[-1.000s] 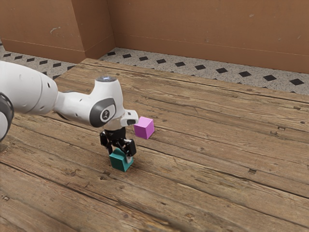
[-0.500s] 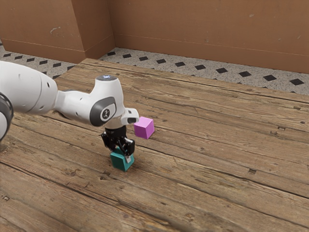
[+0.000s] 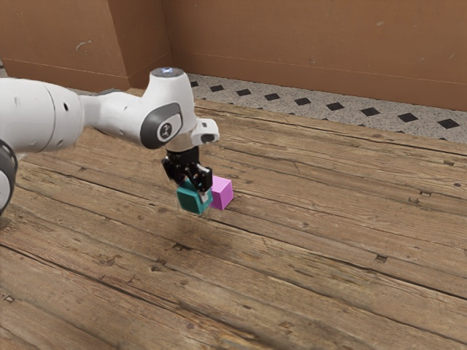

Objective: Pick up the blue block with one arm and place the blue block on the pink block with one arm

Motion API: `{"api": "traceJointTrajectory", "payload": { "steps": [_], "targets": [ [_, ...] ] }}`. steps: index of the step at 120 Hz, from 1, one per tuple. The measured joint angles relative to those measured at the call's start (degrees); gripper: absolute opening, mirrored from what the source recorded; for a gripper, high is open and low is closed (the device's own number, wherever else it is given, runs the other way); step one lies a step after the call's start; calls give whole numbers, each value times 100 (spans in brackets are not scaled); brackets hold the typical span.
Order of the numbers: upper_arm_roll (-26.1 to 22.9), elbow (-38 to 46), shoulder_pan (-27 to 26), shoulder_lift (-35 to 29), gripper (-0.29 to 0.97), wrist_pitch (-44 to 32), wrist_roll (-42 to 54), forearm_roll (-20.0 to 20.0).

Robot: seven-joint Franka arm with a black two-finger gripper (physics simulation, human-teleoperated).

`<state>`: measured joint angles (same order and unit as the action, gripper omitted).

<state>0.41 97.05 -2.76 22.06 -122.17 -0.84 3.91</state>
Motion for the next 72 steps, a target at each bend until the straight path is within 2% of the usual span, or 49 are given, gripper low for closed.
{"api": "traceJointTrajectory", "payload": {
  "steps": [43, 72],
  "targets": [
    [-14, -2137, 134, 1205, 17, 931, -18, 131],
    [-28, -2885, 211, 1751, 17, 1280, 17, 91]
  ]
}}
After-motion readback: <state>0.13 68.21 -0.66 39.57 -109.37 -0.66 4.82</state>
